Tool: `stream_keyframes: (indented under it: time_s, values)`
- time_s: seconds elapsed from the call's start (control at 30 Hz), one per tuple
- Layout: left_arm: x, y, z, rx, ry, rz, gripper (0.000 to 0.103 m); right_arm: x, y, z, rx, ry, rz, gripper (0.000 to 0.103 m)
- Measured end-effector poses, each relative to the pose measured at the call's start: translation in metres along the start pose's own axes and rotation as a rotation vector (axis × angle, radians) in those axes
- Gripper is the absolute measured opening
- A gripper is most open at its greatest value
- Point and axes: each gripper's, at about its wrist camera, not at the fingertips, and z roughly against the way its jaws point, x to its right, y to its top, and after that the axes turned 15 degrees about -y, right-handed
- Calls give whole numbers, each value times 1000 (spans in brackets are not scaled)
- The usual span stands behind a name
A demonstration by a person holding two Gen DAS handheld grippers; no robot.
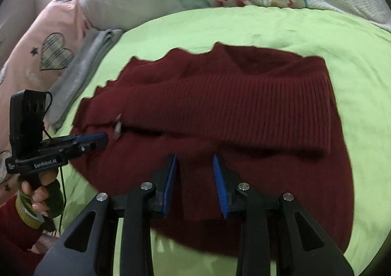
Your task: Fold large clothes
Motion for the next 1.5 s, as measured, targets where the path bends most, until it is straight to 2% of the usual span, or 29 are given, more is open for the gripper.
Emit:
stream_keyframes:
  time_s: [0.07,0.13,0.27,0.33,0.4,0.63,0.73,0.83,0.9,0.97,1.07,1.23,1.37,1.5]
  values:
    - [-14,15,-1,22,43,19,11,12,14,-8,9,-40,-36,33]
    - [-30,31,5,57,50,56,10,27,28,-14,18,-67,-99,33]
    - [-54,55,23,138,71,114,10,53,53,-15,69,-59,-236,33]
    - [-67,63,33,181,92,146,10,62,58,-14,86,-66,-296,33]
    - [-79,68,40,208,92,181,10,68,57,-14,95,-34,-349,33]
    - [-95,41,68,236,111,234,11,76,45,4,136,-77,-421,33]
    - [-97,23,87,262,165,236,23,93,37,20,174,-121,-484,33]
    - [-116,14,118,319,219,276,25,109,33,38,209,-154,-541,33]
    - [-135,10,139,362,203,351,25,112,33,46,213,-152,-550,33]
    - [-140,5,150,379,195,374,25,104,30,52,218,-132,-533,34]
    - [-129,-12,154,363,195,351,28,83,20,52,205,-100,-497,39]
    - [-94,-57,142,300,114,331,33,39,-9,38,142,2,-427,40]
    - [-66,-88,128,263,-3,318,56,12,-28,33,127,39,-359,40]
    - [-44,-112,116,233,-63,305,65,-4,-39,36,134,68,-328,39]
